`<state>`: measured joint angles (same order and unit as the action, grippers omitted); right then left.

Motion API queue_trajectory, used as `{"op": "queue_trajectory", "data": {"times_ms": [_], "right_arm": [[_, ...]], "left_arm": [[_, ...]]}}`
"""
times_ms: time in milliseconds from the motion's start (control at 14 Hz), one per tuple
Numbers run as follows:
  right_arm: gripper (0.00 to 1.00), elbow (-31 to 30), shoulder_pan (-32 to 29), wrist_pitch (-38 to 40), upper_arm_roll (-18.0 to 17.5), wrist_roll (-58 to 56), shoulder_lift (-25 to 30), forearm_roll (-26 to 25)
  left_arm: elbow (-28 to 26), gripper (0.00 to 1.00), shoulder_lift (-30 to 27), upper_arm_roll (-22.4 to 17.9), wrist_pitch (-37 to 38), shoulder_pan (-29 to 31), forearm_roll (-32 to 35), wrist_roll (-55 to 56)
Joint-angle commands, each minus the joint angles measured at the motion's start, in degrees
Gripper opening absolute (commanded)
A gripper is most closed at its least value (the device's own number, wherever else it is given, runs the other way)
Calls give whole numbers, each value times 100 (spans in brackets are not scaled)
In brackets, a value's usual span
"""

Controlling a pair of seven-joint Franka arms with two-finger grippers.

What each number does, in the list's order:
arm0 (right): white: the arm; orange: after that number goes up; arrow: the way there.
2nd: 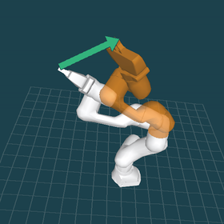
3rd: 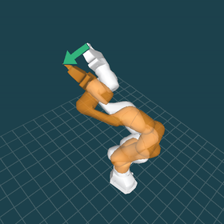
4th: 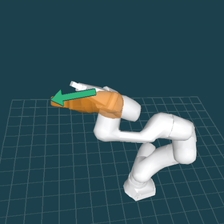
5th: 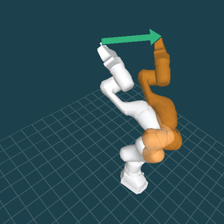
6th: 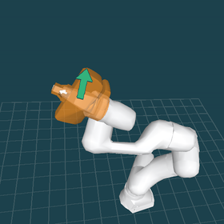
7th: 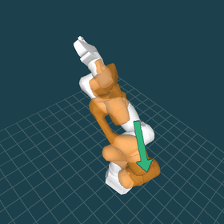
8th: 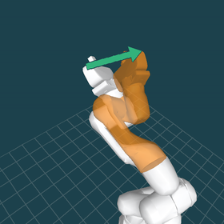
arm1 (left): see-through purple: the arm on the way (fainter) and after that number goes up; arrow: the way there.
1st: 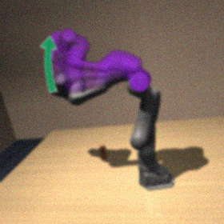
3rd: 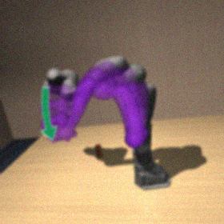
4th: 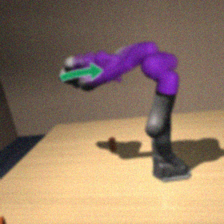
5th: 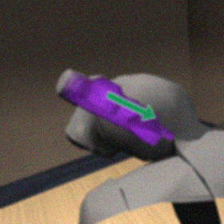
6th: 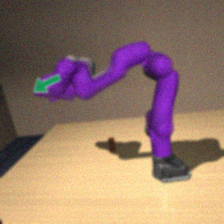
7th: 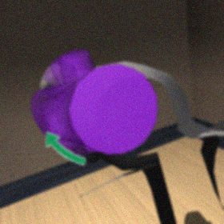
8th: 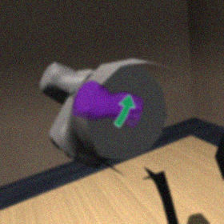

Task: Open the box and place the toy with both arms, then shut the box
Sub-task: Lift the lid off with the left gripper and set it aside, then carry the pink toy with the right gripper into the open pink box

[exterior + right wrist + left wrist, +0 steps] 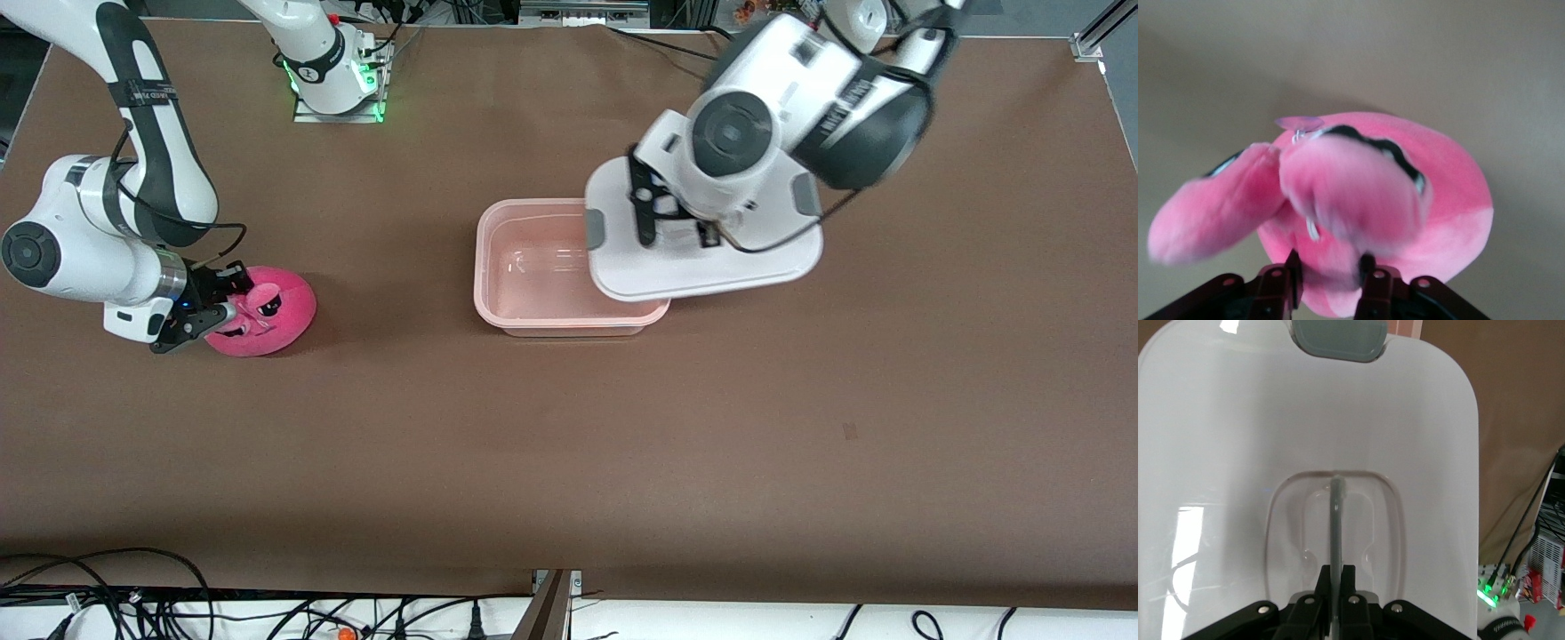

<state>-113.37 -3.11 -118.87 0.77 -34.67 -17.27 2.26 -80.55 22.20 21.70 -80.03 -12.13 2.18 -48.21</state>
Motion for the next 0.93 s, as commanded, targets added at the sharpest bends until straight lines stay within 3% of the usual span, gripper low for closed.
{"op": "queue_trajectory", "data": {"times_ms": [0, 143, 286, 500, 714, 857], "right_arm": [[0, 253, 65, 39, -103, -93, -5, 126], [0, 429, 83, 240, -287, -110, 100, 126], [0, 980, 91, 993, -577, -110, 154, 126], [0, 1615, 118, 1858, -981, -49, 154, 108], [0, 1966, 127, 2349, -1753, -22, 233, 56], [0, 2160, 162, 2404, -2281, 248, 233, -6]], "left_arm": [[128, 0, 13, 54, 207, 806, 228, -976], [119, 0, 30, 45, 198, 1316, 650, -1619], [163, 0, 30, 45, 189, 1730, 923, -2111], [627, 0, 21, 19, 338, 2151, 1214, -3217], [1154, 0, 13, 63, 514, 2758, 1197, -3641], [1253, 0, 21, 10, 497, 2813, 1450, -3976]]}}
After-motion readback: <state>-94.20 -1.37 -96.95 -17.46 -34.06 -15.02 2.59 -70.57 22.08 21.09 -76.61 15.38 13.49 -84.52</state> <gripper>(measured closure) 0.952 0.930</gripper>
